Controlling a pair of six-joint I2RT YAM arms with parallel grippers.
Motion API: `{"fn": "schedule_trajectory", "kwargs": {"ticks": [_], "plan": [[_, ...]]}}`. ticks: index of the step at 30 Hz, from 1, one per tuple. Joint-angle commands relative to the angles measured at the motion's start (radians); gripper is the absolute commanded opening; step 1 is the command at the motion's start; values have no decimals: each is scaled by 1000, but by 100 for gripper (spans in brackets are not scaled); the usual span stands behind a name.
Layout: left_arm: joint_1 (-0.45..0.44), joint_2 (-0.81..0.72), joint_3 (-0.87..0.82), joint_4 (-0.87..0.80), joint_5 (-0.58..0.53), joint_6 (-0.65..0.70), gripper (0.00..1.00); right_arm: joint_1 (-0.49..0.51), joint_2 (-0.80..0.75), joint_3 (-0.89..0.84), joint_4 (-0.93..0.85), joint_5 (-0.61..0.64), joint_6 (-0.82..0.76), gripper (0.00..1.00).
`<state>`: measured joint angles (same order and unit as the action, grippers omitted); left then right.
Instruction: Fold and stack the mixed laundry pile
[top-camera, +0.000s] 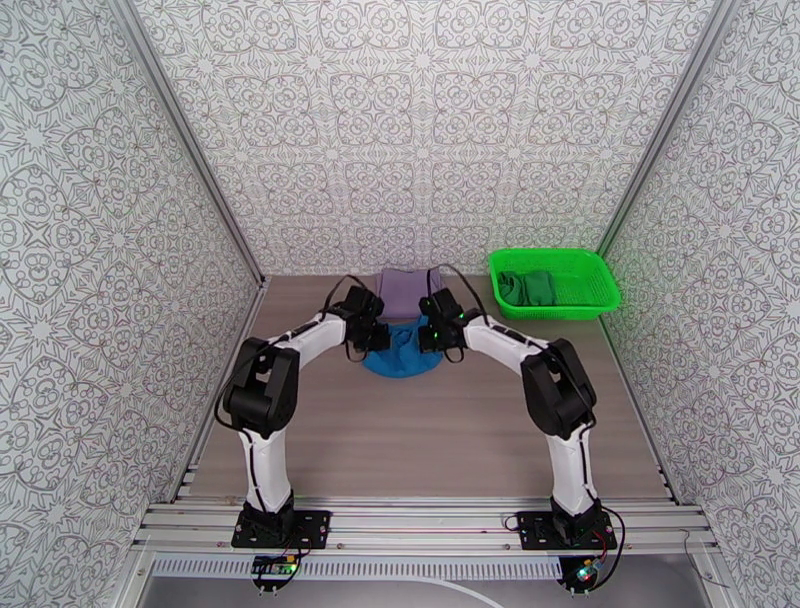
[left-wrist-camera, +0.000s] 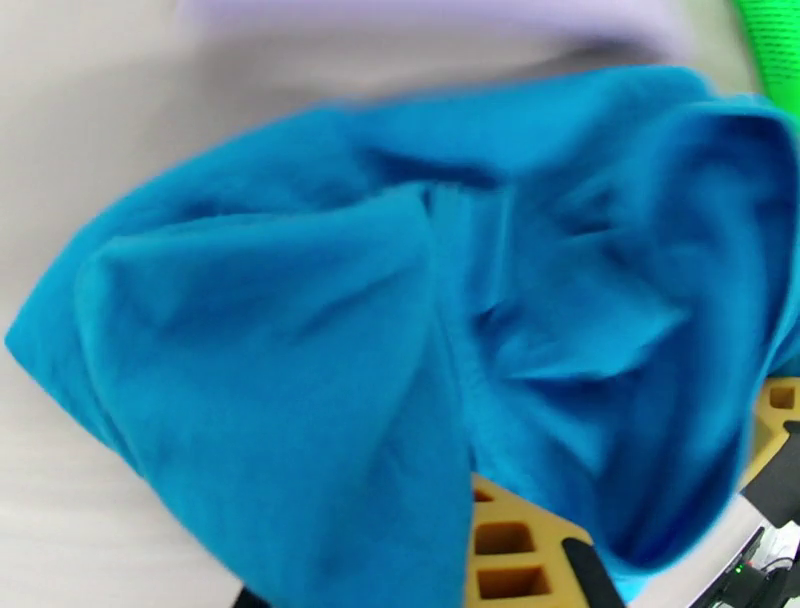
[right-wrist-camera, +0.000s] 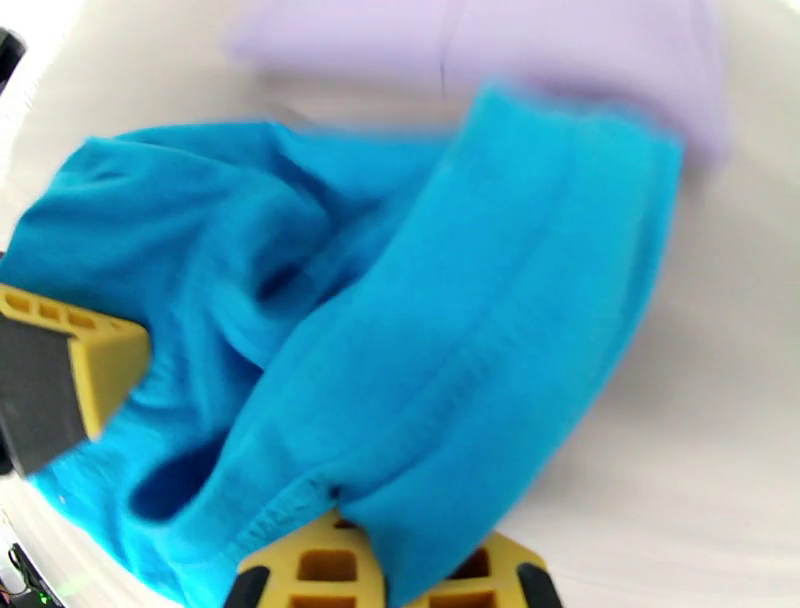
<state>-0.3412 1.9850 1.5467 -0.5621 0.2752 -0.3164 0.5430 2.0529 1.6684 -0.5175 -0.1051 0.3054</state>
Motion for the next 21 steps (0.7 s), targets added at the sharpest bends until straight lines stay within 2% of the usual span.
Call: {"fn": "schedule_trajectory", "kwargs": {"ticks": [1,7,14,18,21], "plan": [[0,-45,136,-70,-51,69,0,-36,-47,88,-25,57,-62,0],[25,101,392,-118,-72,149,0,-94,46,255,-29,76,-84,0],[85,391,787,-200,-67,195,0,-158,299,546,-74,5,-66,0],[116,504,900,-192,-45,185,0,-182,442,714,-100,-33,-38,0],[135,553,914,-141,-35,176,0,-196,535,812,-101,-52,-11,0]]}}
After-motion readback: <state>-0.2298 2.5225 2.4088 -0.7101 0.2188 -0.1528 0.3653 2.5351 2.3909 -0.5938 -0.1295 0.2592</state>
